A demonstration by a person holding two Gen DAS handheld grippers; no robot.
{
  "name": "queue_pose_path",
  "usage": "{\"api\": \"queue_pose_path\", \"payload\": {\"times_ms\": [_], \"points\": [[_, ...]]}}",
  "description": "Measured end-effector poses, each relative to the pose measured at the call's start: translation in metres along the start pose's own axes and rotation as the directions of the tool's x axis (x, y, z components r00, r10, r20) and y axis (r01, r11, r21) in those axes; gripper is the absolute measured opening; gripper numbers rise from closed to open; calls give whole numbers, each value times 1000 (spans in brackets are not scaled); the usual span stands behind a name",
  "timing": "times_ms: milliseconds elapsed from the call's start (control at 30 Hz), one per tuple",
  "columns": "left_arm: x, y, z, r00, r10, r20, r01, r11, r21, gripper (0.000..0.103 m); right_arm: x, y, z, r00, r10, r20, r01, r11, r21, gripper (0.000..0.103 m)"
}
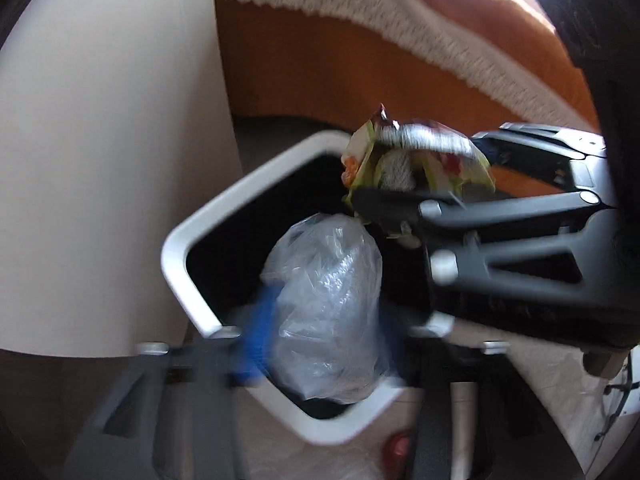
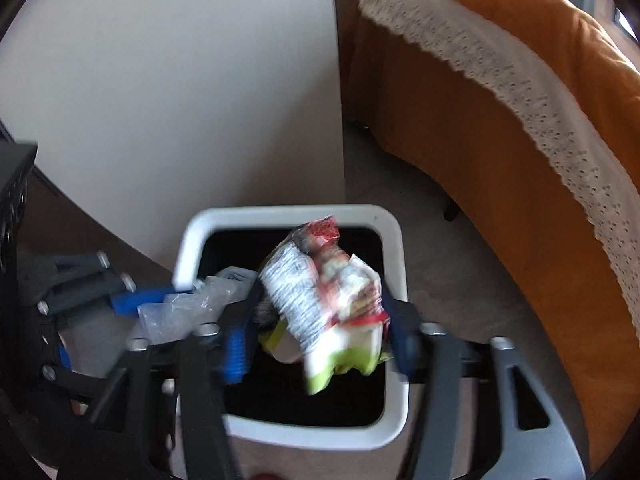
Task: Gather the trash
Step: 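Carry both items to the white bin and open both tools over it, then raise both open tools from the bin back toward the desk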
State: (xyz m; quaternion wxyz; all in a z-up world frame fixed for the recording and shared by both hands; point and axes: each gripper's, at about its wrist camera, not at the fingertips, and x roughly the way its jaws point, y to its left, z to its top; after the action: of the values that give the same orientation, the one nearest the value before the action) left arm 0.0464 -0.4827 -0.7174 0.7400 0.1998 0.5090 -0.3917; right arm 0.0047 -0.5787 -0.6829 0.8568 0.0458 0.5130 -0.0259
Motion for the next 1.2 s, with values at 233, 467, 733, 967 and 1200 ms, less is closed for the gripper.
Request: {"api": "queue_pose_path", "payload": {"times_ms": [233,467,733,967,1200], "points": [[13,2,4,1000,28,-7,-28,999,-17,99,1,-4,-7,1000,-11,3,11,1000,-19,99],[-74,-4,36,996,66,55,-63,997,-42,99,-74,-13,28,996,-62,66,62,998,-2,99],[-262,-16,86,961,81,264,-54,992,-111,99,-258,17,108,943,-164,291,172,985,-1,99],[-437,1,106,889,84,451,-31,992,-123,99,-415,87,178,828,-212,519,237,971,18,99],[-575,45,78,810,253,528,-182,966,-185,99,-502,170,222,755,-73,651,161,984,-77,99]]}}
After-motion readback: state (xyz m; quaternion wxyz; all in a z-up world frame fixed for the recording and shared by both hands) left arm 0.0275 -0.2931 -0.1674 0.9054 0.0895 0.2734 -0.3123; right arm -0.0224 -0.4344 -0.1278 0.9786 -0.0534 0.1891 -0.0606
